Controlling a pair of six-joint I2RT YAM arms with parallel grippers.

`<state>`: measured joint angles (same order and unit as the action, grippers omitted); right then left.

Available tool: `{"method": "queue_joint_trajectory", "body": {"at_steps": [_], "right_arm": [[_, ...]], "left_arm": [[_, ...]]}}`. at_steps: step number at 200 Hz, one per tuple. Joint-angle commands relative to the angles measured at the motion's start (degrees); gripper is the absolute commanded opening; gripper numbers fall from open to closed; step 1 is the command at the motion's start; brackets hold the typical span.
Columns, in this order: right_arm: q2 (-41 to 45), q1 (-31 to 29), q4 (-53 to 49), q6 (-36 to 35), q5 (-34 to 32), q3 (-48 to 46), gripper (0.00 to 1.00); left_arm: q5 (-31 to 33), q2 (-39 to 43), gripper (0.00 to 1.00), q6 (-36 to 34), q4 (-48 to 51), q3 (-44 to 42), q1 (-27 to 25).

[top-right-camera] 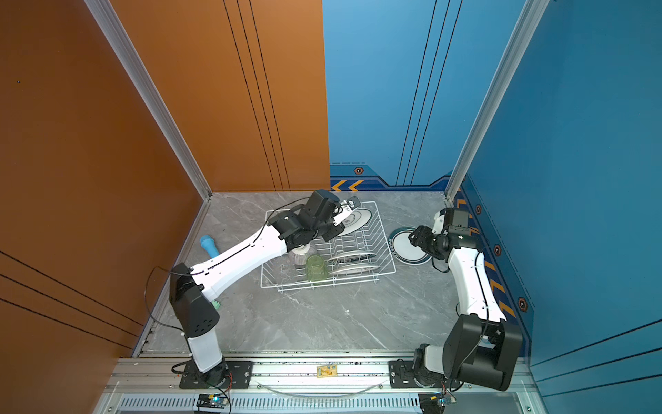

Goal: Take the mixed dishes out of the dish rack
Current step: 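Lift the white plate out and hold it toward the right gripper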

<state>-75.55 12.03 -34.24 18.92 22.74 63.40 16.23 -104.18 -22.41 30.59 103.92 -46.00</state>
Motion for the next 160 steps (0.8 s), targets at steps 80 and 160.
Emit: {"method": "queue_joint_trajectory", "body": {"at_steps": [80, 160], "right_arm": [[7.9, -6.8, 29.6, 11.8, 29.1, -8.5, 0.6], [5.1, -10.7, 45.0, 21.7, 31.6, -10.7, 0.6]], "left_arm": [[-38.6, 7.1, 0.0, 28.5, -6.8, 0.1, 11.7], [-56.1, 5.6, 0.0, 46.9, -26.1, -6.2, 16.3]]}}
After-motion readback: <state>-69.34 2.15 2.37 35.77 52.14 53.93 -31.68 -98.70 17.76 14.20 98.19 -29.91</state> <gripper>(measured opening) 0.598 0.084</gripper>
